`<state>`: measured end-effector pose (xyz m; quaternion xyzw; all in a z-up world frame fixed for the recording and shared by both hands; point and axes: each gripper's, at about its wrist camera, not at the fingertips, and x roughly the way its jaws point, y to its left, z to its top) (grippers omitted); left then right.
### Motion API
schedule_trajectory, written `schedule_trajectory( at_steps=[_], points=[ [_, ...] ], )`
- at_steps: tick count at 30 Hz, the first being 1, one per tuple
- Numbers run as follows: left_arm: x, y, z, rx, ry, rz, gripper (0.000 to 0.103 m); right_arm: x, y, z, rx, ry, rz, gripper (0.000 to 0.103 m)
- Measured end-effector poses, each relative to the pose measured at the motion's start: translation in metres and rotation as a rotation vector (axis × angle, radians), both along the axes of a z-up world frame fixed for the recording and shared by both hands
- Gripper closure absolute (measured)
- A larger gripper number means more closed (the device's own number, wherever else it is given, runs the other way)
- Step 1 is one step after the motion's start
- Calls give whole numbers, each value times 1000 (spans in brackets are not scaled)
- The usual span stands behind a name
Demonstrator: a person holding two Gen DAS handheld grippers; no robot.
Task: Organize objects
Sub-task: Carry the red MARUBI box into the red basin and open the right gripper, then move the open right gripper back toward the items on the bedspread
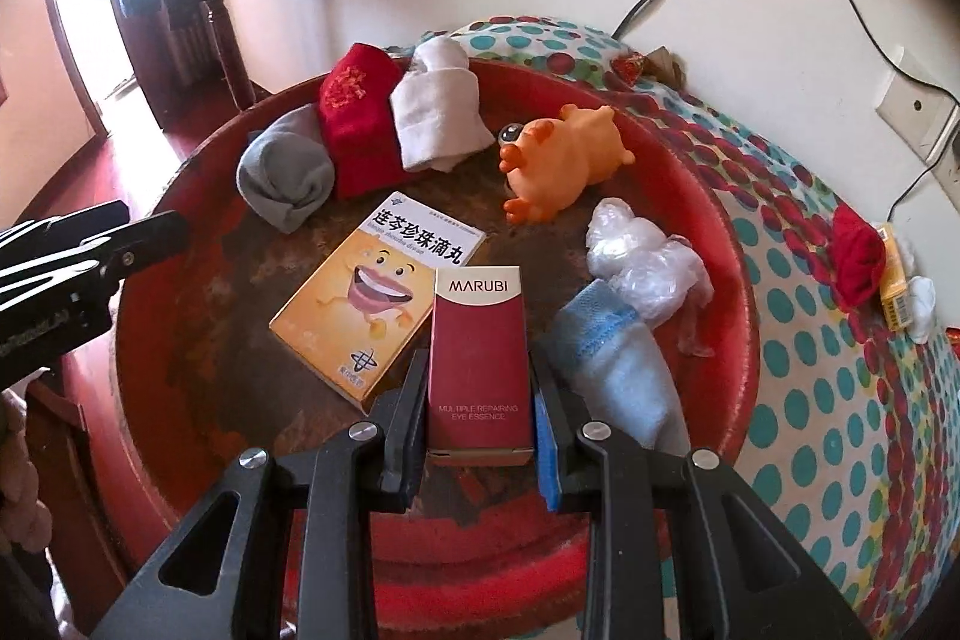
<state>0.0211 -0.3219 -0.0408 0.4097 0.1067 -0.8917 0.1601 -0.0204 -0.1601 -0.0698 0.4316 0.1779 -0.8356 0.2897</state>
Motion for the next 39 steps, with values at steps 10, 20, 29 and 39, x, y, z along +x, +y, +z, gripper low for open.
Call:
schedule_trajectory(
  at_steps=[10, 20, 29, 39],
  points=[
    [-2, 2, -2, 1, -10, -11, 43, 1, -4, -8, -2, -31, 11, 75],
    [-3, 3, -6, -4, -22, -14, 43, 4, 14, 16, -95, -4, 9, 55],
    [-6, 11, -9, -54, -41, -25, 43, -40, 100, 35, -115, 74, -147, 47],
    [-5, 23, -4, -134, -21, -35, 43, -152, 259, 27, -67, 111, -497, 47]
  ],
)
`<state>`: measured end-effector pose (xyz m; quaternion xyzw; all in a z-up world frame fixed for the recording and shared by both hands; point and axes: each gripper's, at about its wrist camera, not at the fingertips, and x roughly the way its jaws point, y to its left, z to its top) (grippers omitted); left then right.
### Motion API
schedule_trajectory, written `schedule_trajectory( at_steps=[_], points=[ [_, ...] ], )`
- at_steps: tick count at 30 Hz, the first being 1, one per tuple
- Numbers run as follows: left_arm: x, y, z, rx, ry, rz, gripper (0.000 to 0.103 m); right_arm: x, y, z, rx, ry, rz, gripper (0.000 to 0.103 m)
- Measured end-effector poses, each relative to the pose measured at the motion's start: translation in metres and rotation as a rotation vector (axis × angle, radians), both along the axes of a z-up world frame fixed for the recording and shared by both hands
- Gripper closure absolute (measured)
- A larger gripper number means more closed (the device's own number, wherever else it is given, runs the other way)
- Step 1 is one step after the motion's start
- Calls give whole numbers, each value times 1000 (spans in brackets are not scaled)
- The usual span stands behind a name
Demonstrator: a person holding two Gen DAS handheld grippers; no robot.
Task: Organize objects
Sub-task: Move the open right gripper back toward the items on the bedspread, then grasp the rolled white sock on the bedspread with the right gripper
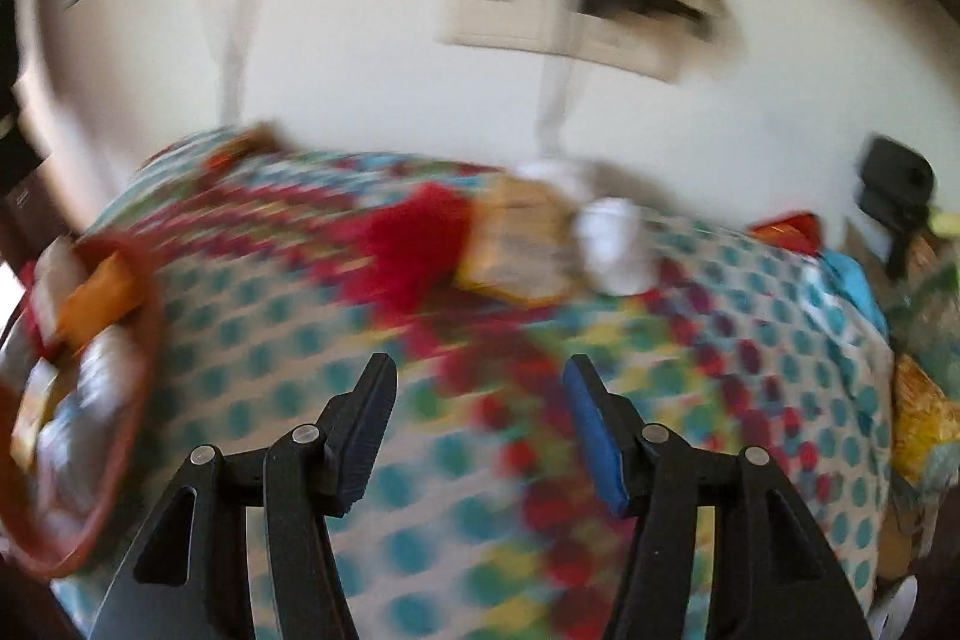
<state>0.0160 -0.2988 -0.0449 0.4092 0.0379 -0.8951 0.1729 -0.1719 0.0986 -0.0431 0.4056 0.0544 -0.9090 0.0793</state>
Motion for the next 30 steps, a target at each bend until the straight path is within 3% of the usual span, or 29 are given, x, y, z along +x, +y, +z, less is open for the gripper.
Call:
schedule_trajectory(
  at_steps=[7, 13, 16, 17, 20, 23, 30],
  points=[
    [-7, 23, -7, -84, -47, -59, 43, -77, 60, -17, -72, -29, -102, 47],
    [-13, 48, 10, -138, -50, -115, 43, -122, 67, -37, -149, -65, -108, 40],
    [-22, 64, 20, -107, -51, -157, 43, -136, 66, -48, -197, -90, -104, 40],
    [-26, 72, 25, -116, -50, -171, 43, -138, 65, -51, -201, -95, -101, 45],
    [-41, 104, 38, -137, -38, -252, 43, -138, 60, -55, -180, -87, -72, 59],
    [-62, 137, 47, -130, -32, -331, 43, -125, 61, -54, -145, -73, -49, 61],
    [-115, 228, 54, -8, -20, -556, 42, -61, 99, -55, -143, -75, -22, 61]
  ],
)
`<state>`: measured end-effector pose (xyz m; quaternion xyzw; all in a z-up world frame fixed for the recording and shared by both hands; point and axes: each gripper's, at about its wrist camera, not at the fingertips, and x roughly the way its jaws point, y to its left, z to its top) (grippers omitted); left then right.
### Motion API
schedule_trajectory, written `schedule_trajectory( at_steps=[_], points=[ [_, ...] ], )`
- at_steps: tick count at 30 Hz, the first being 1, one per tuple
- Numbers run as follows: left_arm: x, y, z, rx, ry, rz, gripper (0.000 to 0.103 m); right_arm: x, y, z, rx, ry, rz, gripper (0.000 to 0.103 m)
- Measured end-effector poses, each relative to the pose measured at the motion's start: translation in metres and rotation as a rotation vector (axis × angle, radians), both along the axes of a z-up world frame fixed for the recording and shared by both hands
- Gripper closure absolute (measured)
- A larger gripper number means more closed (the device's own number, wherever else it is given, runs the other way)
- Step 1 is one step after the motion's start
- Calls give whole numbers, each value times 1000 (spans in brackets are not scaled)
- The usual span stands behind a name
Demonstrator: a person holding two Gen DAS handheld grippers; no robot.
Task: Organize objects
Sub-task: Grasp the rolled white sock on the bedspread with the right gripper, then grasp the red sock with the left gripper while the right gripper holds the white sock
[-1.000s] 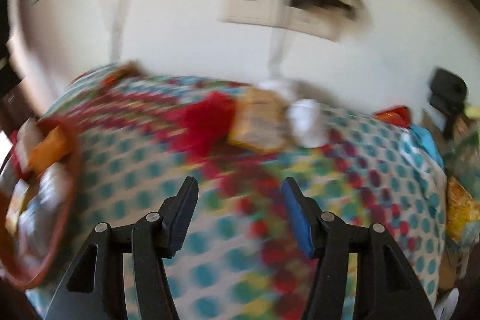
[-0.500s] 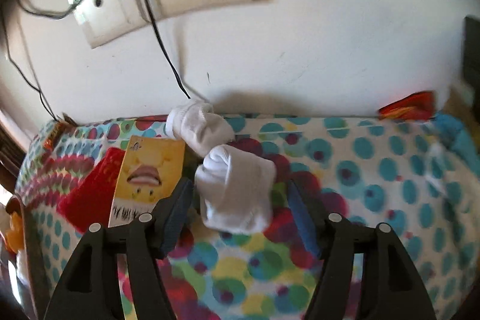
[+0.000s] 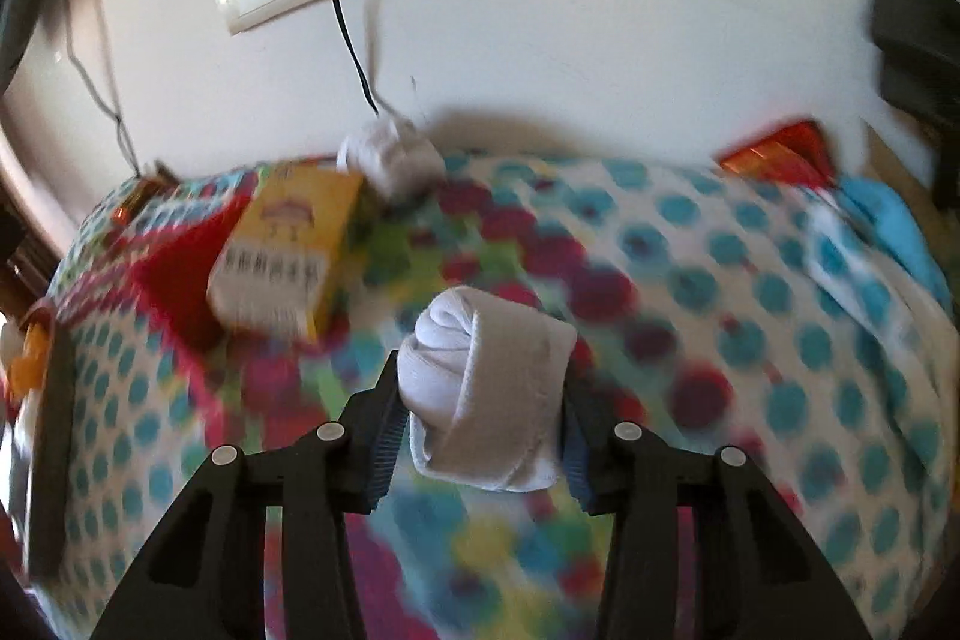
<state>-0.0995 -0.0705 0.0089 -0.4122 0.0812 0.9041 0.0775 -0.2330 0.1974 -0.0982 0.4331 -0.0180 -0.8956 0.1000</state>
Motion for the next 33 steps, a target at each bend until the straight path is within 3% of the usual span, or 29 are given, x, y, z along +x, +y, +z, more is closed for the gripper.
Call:
schedule_trajectory(
  at_steps=[5, 9, 14, 20, 25, 30, 32, 33],
  points=[
    [-61, 45, -13, 116, -104, -57, 42, 43, 17, -1, 59, 18, 25, 61],
    [-111, 65, -26, 171, -179, -53, 42, 45, 20, -5, 28, 2, 11, 60],
    [-160, 82, -45, 157, -240, -31, 42, 47, 18, -3, 72, 4, 10, 59],
    [-196, 88, -50, 199, -247, 1, 42, 48, 16, -4, 99, 4, 15, 57],
    [-220, 93, -75, 208, -296, 35, 42, 47, 13, -4, 101, 3, 18, 56],
    [-225, 92, -96, 223, -327, 70, 42, 47, 12, -4, 99, 2, 19, 55],
    [-222, 91, -96, 237, -292, 65, 42, 47, 10, -4, 108, 2, 20, 55],
    [-221, 92, -95, 232, -282, 61, 49, 47, 10, -4, 109, 2, 20, 55]
  ],
)
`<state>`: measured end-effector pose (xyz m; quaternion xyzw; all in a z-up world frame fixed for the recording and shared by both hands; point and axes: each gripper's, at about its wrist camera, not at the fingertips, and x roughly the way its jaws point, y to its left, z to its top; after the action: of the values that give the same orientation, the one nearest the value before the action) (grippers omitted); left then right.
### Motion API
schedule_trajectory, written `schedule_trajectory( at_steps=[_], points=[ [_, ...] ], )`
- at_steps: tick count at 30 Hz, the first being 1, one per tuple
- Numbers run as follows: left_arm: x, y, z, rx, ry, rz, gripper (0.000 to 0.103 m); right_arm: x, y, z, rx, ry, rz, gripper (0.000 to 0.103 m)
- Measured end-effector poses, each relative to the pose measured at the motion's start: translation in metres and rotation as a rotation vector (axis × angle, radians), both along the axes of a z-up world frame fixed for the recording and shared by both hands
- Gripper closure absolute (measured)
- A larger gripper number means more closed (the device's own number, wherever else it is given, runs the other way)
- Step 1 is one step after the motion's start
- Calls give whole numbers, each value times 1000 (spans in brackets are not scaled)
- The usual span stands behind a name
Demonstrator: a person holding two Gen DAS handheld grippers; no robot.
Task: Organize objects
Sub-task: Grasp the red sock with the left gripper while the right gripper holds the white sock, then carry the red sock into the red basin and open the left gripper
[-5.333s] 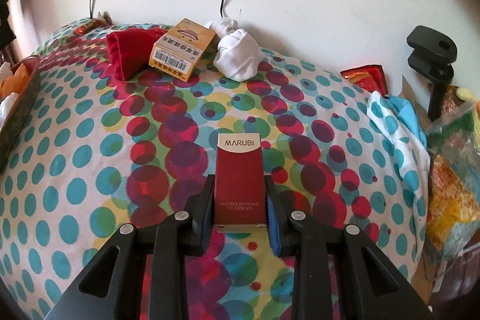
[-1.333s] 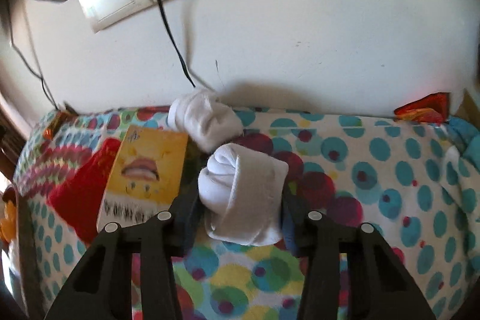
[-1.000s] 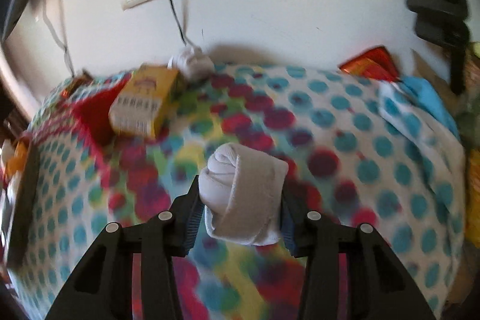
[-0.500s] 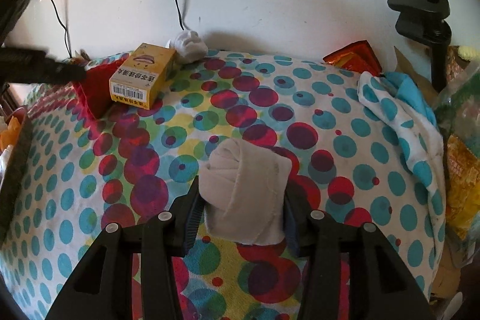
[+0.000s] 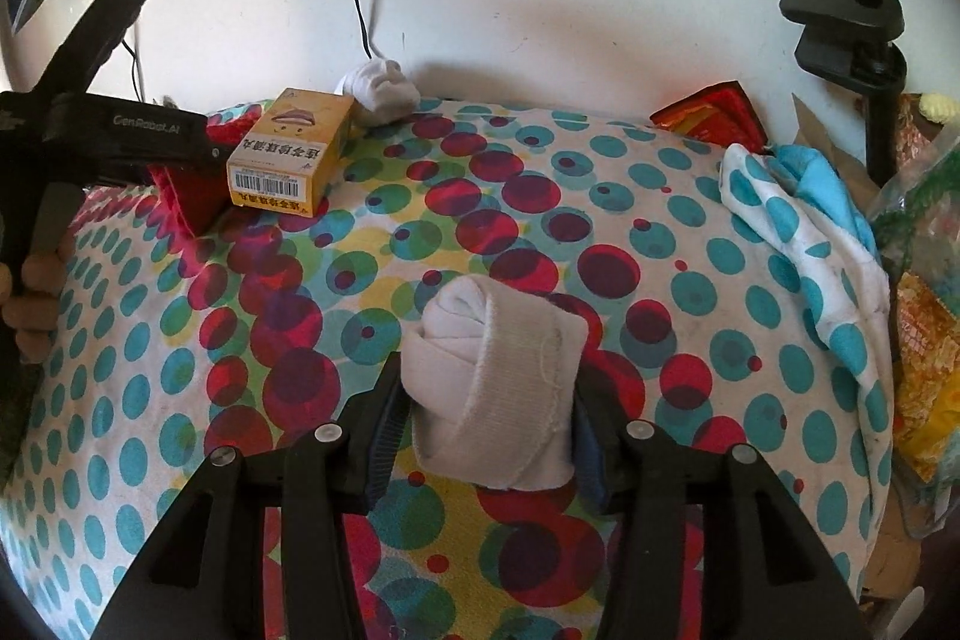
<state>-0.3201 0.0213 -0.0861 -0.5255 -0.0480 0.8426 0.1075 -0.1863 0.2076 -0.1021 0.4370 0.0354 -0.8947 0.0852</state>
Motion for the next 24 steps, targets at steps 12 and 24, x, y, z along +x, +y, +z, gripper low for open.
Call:
schedule_trajectory(
  at_steps=[12, 24],
  points=[
    [32, 19, 18, -201, 58, -36, 76, -2, -2, 1, 5, -1, 0, 55],
    [87, 15, 31, -284, 94, 2, 75, -2, -2, 1, 10, 0, 1, 55]
  ],
)
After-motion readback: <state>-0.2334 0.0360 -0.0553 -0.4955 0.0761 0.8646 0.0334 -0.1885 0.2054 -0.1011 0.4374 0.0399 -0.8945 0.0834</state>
